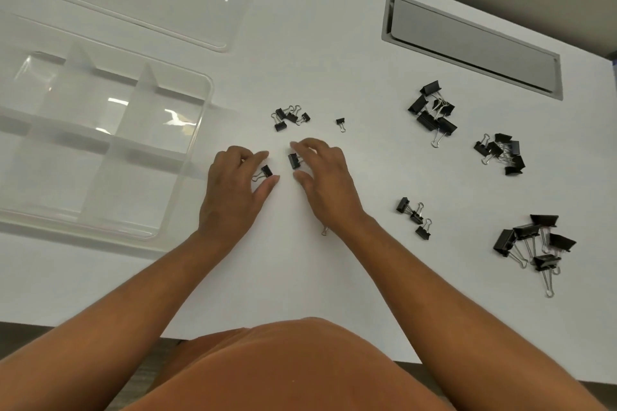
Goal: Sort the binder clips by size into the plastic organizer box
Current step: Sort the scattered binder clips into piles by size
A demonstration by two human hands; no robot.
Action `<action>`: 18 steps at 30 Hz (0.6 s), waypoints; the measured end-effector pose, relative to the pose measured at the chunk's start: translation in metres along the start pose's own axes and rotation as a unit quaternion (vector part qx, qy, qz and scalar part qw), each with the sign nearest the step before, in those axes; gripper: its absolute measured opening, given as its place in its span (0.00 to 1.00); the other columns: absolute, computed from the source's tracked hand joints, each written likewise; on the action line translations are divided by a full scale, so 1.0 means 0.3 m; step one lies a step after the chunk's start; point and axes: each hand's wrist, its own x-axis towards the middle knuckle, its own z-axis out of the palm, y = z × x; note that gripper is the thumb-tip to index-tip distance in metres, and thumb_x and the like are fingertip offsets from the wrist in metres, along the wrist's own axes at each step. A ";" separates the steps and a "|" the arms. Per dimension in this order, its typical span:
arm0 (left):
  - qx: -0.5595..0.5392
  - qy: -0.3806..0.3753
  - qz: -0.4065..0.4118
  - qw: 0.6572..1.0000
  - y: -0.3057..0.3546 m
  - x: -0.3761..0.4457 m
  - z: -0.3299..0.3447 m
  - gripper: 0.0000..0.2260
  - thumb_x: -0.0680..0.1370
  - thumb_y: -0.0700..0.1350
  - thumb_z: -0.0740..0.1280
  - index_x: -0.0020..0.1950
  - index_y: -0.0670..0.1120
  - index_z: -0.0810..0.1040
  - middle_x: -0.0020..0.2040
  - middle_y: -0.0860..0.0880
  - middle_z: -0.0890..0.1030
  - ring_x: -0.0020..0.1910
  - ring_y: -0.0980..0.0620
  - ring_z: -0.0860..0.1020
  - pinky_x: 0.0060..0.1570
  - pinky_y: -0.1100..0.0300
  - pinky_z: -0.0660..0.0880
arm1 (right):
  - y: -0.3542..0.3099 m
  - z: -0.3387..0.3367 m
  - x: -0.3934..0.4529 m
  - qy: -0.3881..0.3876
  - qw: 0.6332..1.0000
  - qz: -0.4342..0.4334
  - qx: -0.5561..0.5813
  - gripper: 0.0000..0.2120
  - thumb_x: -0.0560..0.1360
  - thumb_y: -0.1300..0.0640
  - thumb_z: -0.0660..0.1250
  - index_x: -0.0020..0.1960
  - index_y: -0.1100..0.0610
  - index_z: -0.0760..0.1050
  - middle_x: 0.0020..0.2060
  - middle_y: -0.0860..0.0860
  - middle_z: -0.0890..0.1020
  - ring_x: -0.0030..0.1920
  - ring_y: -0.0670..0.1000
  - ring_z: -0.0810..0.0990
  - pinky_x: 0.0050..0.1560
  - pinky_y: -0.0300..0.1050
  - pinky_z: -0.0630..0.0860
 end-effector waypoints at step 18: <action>-0.032 -0.069 0.090 0.993 0.152 -0.143 0.076 0.15 0.82 0.57 0.63 0.58 0.50 0.85 0.51 0.51 0.79 0.50 0.48 0.75 0.49 0.51 0.68 | -0.019 -0.106 -0.276 0.154 0.865 0.305 0.368 0.07 0.82 0.58 0.65 0.54 0.54 0.82 0.43 0.51 0.84 0.40 0.49 0.82 0.43 0.48 0.81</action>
